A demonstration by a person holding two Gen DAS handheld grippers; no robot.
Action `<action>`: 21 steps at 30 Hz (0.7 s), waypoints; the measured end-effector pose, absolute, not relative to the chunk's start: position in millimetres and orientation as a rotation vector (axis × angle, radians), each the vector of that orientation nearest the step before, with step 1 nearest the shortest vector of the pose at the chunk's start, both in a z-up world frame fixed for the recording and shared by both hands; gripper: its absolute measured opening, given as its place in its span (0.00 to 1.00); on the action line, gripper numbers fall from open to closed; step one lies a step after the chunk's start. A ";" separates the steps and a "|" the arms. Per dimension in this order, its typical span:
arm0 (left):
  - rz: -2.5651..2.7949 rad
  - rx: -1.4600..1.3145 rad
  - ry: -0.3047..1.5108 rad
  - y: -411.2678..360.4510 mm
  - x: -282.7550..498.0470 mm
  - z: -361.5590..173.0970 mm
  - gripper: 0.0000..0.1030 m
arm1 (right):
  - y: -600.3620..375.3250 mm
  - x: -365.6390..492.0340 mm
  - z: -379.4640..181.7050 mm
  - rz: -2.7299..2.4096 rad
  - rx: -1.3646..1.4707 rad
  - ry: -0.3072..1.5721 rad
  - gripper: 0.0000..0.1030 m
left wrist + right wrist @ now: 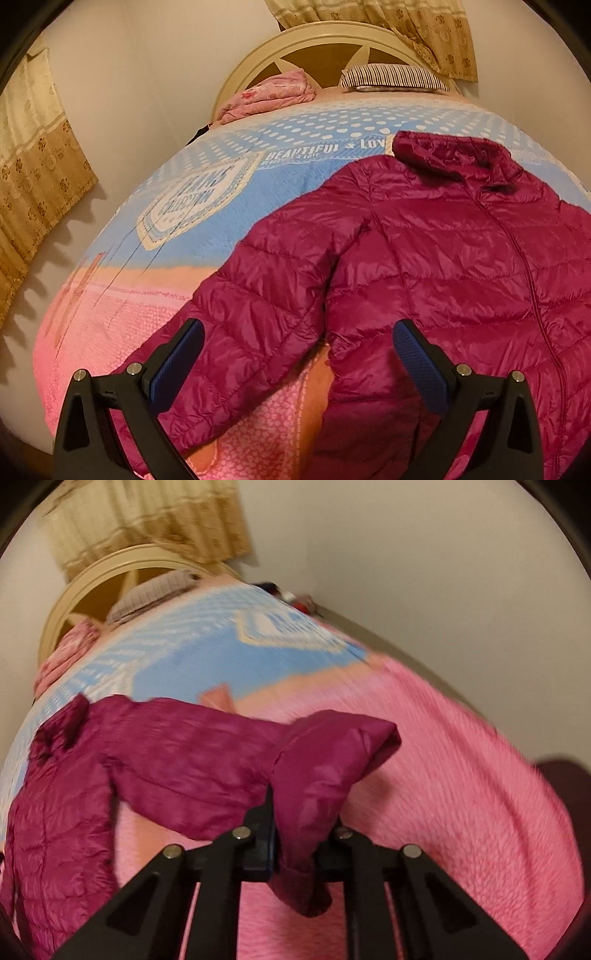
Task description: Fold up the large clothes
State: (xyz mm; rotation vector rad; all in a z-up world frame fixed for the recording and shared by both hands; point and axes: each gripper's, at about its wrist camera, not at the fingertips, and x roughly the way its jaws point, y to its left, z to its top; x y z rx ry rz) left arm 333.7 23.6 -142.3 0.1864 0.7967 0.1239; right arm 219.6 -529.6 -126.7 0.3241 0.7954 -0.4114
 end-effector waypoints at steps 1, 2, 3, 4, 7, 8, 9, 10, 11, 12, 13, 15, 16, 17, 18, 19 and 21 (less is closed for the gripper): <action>0.124 0.184 0.793 25.0 333.1 -140.5 0.99 | -521.7 224.1 -120.7 -0.397 0.302 0.787 0.15; 0.124 0.183 0.790 26.3 332.8 -139.1 0.99 | -512.4 229.6 -113.8 -0.379 0.280 0.778 0.14; 0.123 0.181 0.787 27.8 332.6 -137.2 0.99 | -501.0 235.8 -106.1 -0.357 0.258 0.769 0.14; 0.123 0.181 0.785 29.0 333.0 -135.9 0.99 | -491.4 241.8 -100.7 -0.339 0.238 0.762 0.14; 0.126 0.179 0.779 32.0 337.0 -132.8 0.99 | -463.1 255.6 -89.1 -0.287 0.181 0.746 0.14; 0.132 0.175 0.778 33.4 339.7 -131.7 0.99 | -452.2 261.4 -86.4 -0.270 0.156 0.741 0.14; 0.134 0.170 0.779 34.5 341.6 -131.3 0.99 | -439.0 267.2 -83.0 -0.251 0.127 0.734 0.14; 0.134 0.162 0.782 35.8 343.8 -130.6 0.99 | -425.7 273.1 -80.2 -0.233 0.099 0.728 0.14; 0.133 0.156 0.782 36.6 345.5 -129.8 0.99 | -417.6 277.3 -78.9 -0.222 0.084 0.725 0.14; 0.131 0.155 0.781 36.4 346.9 -129.2 0.99 | -404.9 282.6 -76.4 -0.204 0.061 0.720 0.14; 0.127 0.158 0.780 35.9 347.3 -128.8 0.99 | -392.4 288.5 -74.9 -0.185 0.039 0.715 0.14; 0.122 0.164 0.775 34.7 346.8 -128.7 0.99 | -371.5 297.9 -73.5 -0.159 0.006 0.709 0.14; 0.117 0.167 0.775 34.5 346.8 -128.9 0.99 | -360.1 303.4 -73.3 -0.142 -0.014 0.705 0.13; 0.115 0.167 0.775 35.0 346.7 -129.4 0.99 | -348.7 308.4 -73.1 -0.127 -0.030 0.702 0.13; 0.113 0.165 0.776 36.0 346.8 -130.0 0.99 | -339.3 312.7 -73.8 -0.111 -0.041 0.701 0.13; 0.113 0.162 0.778 37.6 347.1 -130.7 0.99 | -330.1 315.4 -74.4 -0.095 -0.051 0.699 0.13; 0.114 0.157 0.783 40.4 348.0 -132.4 0.99 | -311.4 321.8 -76.5 -0.068 -0.070 0.695 0.13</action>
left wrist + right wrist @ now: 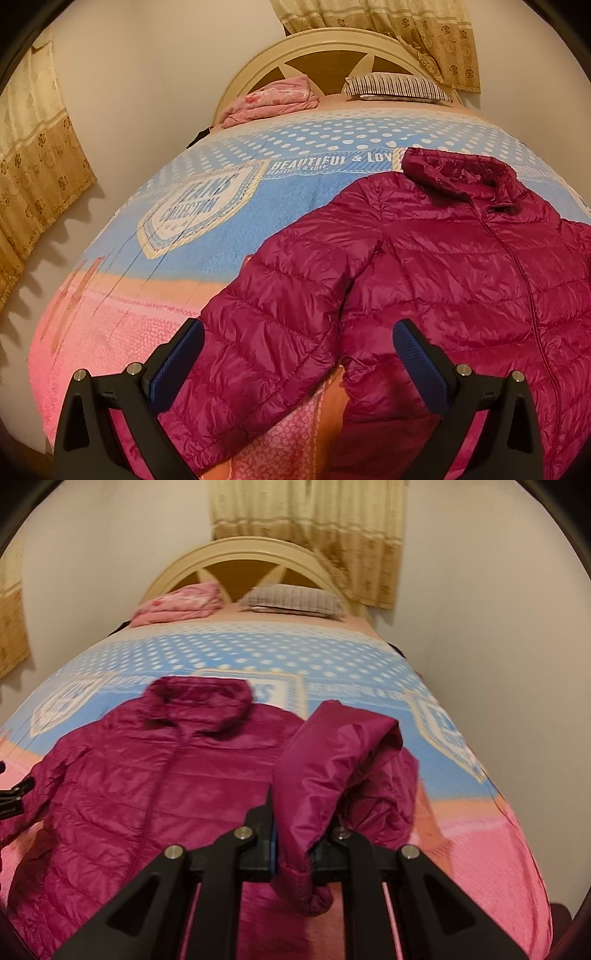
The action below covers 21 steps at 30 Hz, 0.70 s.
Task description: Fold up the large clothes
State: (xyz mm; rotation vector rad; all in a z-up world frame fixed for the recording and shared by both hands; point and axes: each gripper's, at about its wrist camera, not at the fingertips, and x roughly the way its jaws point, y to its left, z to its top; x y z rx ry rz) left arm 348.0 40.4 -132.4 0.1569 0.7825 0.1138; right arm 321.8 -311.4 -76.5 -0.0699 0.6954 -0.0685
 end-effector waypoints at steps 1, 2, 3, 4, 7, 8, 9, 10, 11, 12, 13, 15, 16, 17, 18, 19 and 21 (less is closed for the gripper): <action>0.117 0.155 0.785 42.1 349.0 -133.4 0.99 | -299.9 326.2 -79.2 -0.050 -0.080 0.696 0.13; 0.120 0.152 0.789 43.9 349.7 -134.4 0.99 | -290.4 330.4 -82.4 -0.033 -0.089 0.699 0.13; 0.122 0.149 0.791 45.9 350.1 -135.1 0.99 | -280.6 334.0 -85.9 -0.018 -0.097 0.702 0.13; 0.125 0.144 0.794 48.2 350.7 -136.1 0.99 | -273.9 334.8 -88.4 -0.004 -0.103 0.705 0.13; 0.130 0.138 0.802 52.5 352.0 -138.9 0.99 | -242.8 345.6 -106.0 0.048 -0.120 0.725 0.13; 0.132 0.137 0.803 53.7 352.2 -139.4 0.99 | -234.0 346.9 -111.2 0.062 -0.122 0.731 0.13; 0.133 0.136 0.804 54.9 352.6 -140.0 0.99 | -226.5 349.8 -116.2 0.072 -0.124 0.736 0.13; 0.133 0.135 0.806 55.6 353.3 -140.7 0.99 | -217.1 353.5 -123.0 0.083 -0.127 0.741 0.13; 0.133 0.132 0.809 55.6 354.1 -141.6 0.99 | -209.5 354.3 -127.9 0.090 -0.131 0.744 0.13; 0.132 0.130 0.812 54.9 355.1 -142.7 0.99 | -203.4 355.4 -132.8 0.094 -0.135 0.746 0.13; 0.132 0.130 0.814 53.5 355.6 -143.8 0.99 | -195.9 358.0 -140.0 0.100 -0.140 0.750 0.13; 0.132 0.135 0.818 50.0 357.0 -146.2 0.99 | -184.6 360.4 -150.6 0.109 -0.145 0.758 0.13; 0.129 0.138 0.821 47.9 357.9 -147.0 0.99 | -180.0 361.6 -155.5 0.113 -0.146 0.762 0.13; 0.128 0.141 0.821 45.8 359.3 -147.4 0.99 | -176.8 361.3 -157.9 0.116 -0.146 0.765 0.13; 0.128 0.145 0.821 43.4 360.4 -147.6 0.99 | -172.0 362.7 -163.9 0.121 -0.145 0.771 0.13; 0.128 0.148 0.821 41.8 361.3 -147.4 0.99 | -168.4 362.9 -168.0 0.127 -0.144 0.775 0.14; 0.125 0.153 0.819 37.7 362.7 -144.4 0.99 | -163.3 362.6 -174.9 0.152 -0.137 0.795 0.15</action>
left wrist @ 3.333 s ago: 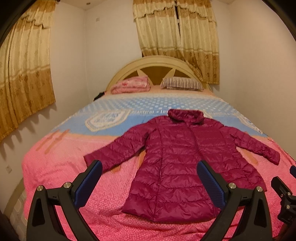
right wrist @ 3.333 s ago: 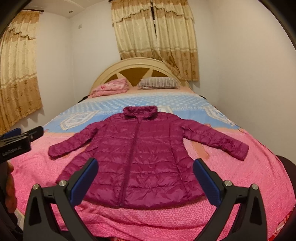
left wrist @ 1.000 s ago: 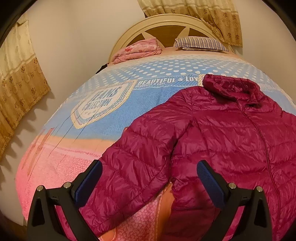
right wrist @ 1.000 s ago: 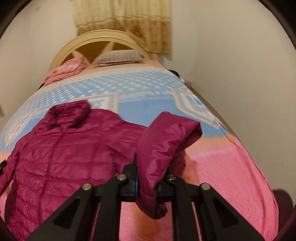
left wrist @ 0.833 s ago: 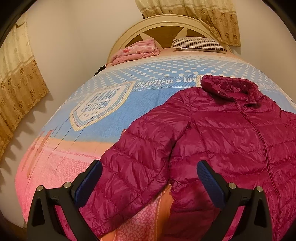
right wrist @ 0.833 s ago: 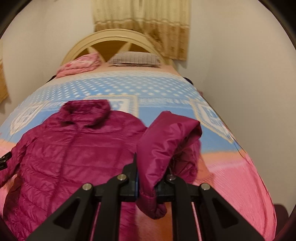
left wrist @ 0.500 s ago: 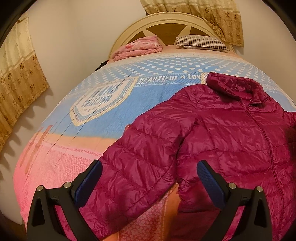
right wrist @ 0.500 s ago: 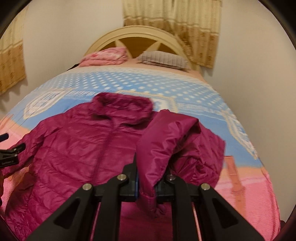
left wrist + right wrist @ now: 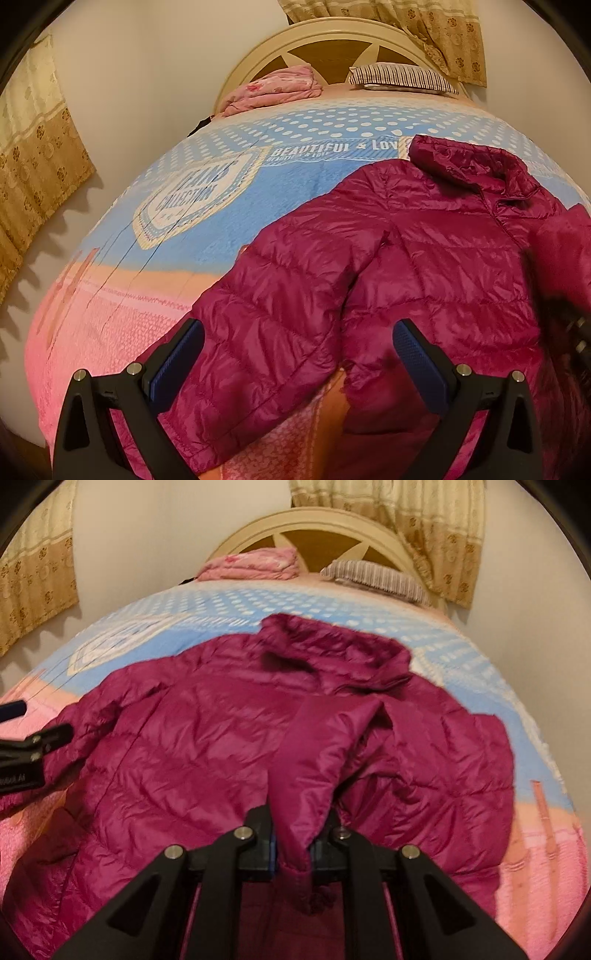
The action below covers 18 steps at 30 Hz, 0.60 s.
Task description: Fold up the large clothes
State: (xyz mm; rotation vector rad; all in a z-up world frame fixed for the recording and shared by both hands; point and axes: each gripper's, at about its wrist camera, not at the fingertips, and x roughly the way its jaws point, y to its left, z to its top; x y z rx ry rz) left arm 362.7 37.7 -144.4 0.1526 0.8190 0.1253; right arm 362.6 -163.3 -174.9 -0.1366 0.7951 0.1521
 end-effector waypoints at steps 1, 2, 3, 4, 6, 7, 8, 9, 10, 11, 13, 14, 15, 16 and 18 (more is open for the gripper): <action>0.124 0.155 0.817 36.6 362.9 -142.7 0.99 | -161.0 362.3 -177.4 0.162 -0.133 0.802 0.20; 0.122 0.160 0.812 34.6 362.6 -139.3 0.99 | -159.7 360.9 -178.6 0.167 -0.129 0.803 0.25; 0.122 0.166 0.805 33.0 362.3 -136.1 0.99 | -159.6 359.1 -178.7 0.193 -0.118 0.811 0.32; 0.125 0.171 0.798 32.2 362.0 -132.7 0.99 | -159.7 356.7 -178.2 0.220 -0.107 0.822 0.48; 0.131 0.170 0.789 31.0 362.4 -126.9 0.99 | -157.8 345.9 -174.6 0.282 -0.099 0.848 0.68; 0.133 0.166 0.786 30.2 362.9 -123.7 0.99 | -155.3 338.5 -172.8 0.296 -0.115 0.849 0.72; 0.136 0.163 0.784 28.6 363.6 -121.0 0.99 | -153.2 331.7 -171.2 0.309 -0.126 0.843 0.72; 0.137 0.162 0.783 25.2 364.2 -118.4 0.99 | -151.1 322.1 -168.3 0.329 -0.139 0.836 0.72; 0.131 0.162 0.783 21.9 364.1 -115.9 0.99 | -149.6 313.1 -166.3 0.350 -0.148 0.838 0.72; 0.122 0.162 0.779 17.0 362.8 -112.8 0.99 | -149.1 306.0 -165.2 0.372 -0.151 0.845 0.72; 0.114 0.174 0.763 5.6 360.9 -106.7 0.99 | -152.7 292.3 -163.5 0.408 -0.151 0.861 0.72; 0.099 0.179 0.756 -3.6 360.2 -102.8 0.99 | -155.3 285.6 -162.7 0.417 -0.152 0.862 0.72; 0.084 0.181 0.751 -12.7 359.7 -99.7 0.99 | -159.1 280.1 -161.9 0.420 -0.149 0.860 0.72; 0.073 0.185 0.743 -21.4 359.5 -97.2 0.99 | -164.2 275.0 -161.6 0.422 -0.142 0.859 0.72; 0.051 0.197 0.735 -42.0 360.9 -95.3 0.99 | -175.0 271.0 -164.2 0.411 -0.128 0.869 0.72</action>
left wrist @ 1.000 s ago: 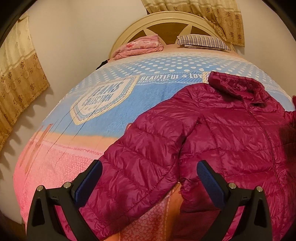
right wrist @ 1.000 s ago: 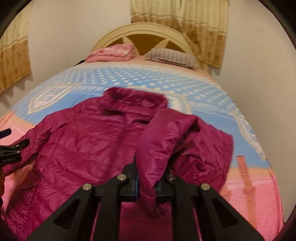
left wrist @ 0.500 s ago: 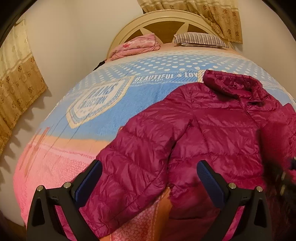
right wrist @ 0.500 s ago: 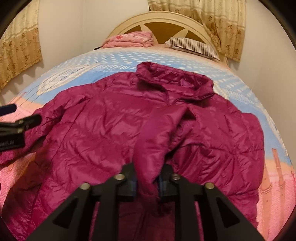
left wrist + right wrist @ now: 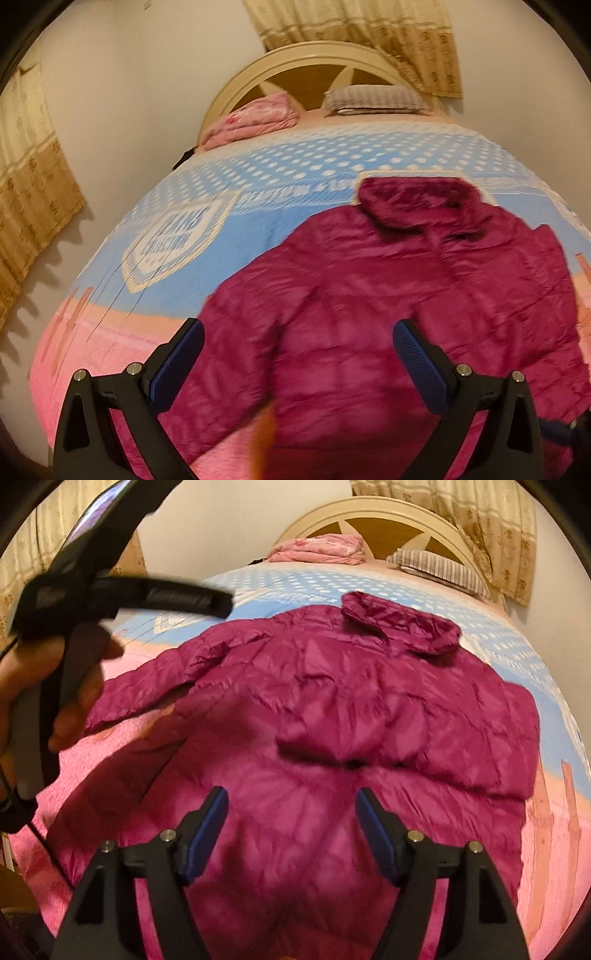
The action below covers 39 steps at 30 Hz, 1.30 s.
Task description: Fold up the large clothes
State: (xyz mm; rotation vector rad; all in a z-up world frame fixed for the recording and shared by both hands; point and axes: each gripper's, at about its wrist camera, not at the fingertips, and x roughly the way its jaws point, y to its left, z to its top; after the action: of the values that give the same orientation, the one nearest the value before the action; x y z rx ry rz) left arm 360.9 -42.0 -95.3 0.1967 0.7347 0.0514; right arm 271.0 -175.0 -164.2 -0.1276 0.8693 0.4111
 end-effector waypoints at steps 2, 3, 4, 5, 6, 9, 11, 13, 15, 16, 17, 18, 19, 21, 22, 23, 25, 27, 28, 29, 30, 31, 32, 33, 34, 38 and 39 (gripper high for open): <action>0.022 0.226 0.739 -67.5 366.8 -102.0 0.99 | -185.2 271.7 -167.2 0.384 -0.118 0.885 0.67; 0.032 0.249 0.731 -76.6 370.4 -107.4 0.99 | -192.8 272.8 -169.5 0.363 -0.108 0.893 0.63; 0.063 0.282 0.721 -83.7 373.6 -114.0 0.99 | -199.5 274.5 -170.4 0.345 -0.099 0.899 0.57; 0.103 0.318 0.722 -89.4 378.9 -123.4 0.99 | -212.9 278.3 -170.8 0.309 -0.074 0.904 0.54; 0.132 0.350 0.738 -93.0 384.8 -135.8 0.99 | -226.5 282.6 -169.3 0.278 -0.042 0.901 0.54; 0.201 0.431 0.792 -89.0 393.7 -173.2 0.99 | -274.3 299.1 -160.4 0.148 0.060 0.884 0.52; 0.212 0.451 0.835 -79.6 395.6 -192.5 0.99 | -312.8 315.1 -152.8 0.037 0.141 0.852 0.52; 0.202 0.416 0.859 -66.3 395.1 -199.7 0.99 | -344.5 333.7 -148.7 -0.039 0.211 0.828 0.52; 0.206 0.393 0.864 -57.7 394.4 -196.6 0.99 | -366.3 351.3 -145.2 -0.101 0.255 0.792 0.53; 0.210 0.385 0.861 -55.5 394.2 -192.2 0.99 | -375.3 362.6 -144.3 -0.126 0.270 0.770 0.53; 0.211 0.367 0.846 -53.3 392.9 -183.5 0.99 | -378.8 369.5 -143.7 -0.139 0.275 0.758 0.53; 0.211 0.339 0.814 -50.9 389.7 -169.7 0.99 | -383.7 383.3 -144.7 -0.159 0.276 0.740 0.53; 0.210 0.309 0.775 -49.8 387.3 -154.8 0.99 | -384.5 390.0 -145.1 -0.169 0.272 0.735 0.53; 0.197 0.259 0.702 -50.5 382.4 -123.1 0.99 | -383.2 411.8 -149.5 -0.186 0.229 0.736 0.52; 0.182 0.246 0.676 -54.3 381.6 -111.0 0.99 | -383.9 408.6 -150.3 -0.189 0.218 0.739 0.52; 0.162 0.239 0.659 -60.3 382.1 -101.5 0.99 | -378.4 420.9 -155.1 -0.179 0.187 0.753 0.52; 0.102 0.233 0.673 -77.5 386.7 -100.3 0.99 | -372.0 430.9 -161.7 -0.152 0.154 0.777 0.48; 0.088 0.252 0.713 -93.4 396.1 -114.7 0.99 | -361.6 439.4 -171.7 -0.113 0.143 0.813 0.48; 0.103 0.274 0.725 -100.1 399.8 -124.9 0.99 | -358.1 440.4 -176.7 -0.091 0.139 0.831 0.48; 0.123 0.299 0.744 -105.8 405.1 -140.8 0.99 | -355.4 440.5 -181.0 -0.082 0.136 0.838 0.48; 0.135 0.308 0.754 -109.6 407.5 -149.9 0.99 | -349.1 441.2 -185.3 -0.069 0.127 0.848 0.48; 0.152 0.316 0.772 -110.6 409.0 -162.5 0.99 | -344.5 439.6 -188.6 -0.058 0.120 0.854 0.48; 0.172 0.328 0.784 -110.1 409.0 -174.0 0.99 | -340.6 438.3 -191.9 -0.047 0.113 0.857 0.49; 0.189 0.337 0.793 -106.7 410.5 -182.7 0.99 | -337.1 437.0 -194.3 -0.040 0.099 0.857 0.50; 0.194 0.338 0.798 -103.7 407.3 -188.4 0.99 | -334.3 435.2 -196.5 -0.038 0.079 0.855 0.50; 0.178 0.312 0.809 -96.5 405.3 -202.1 0.99 | -334.9 434.1 -208.7 -0.039 0.072 0.860 0.50; 0.179 0.316 0.805 -97.2 404.9 -204.2 0.99 | -335.2 434.9 -210.3 -0.040 0.069 0.862 0.50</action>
State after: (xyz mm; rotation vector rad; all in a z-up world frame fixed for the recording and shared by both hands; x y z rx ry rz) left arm 404.9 -97.2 -204.2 0.3163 0.8048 0.1787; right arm 434.9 -335.2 -210.3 0.0691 0.8617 -0.0403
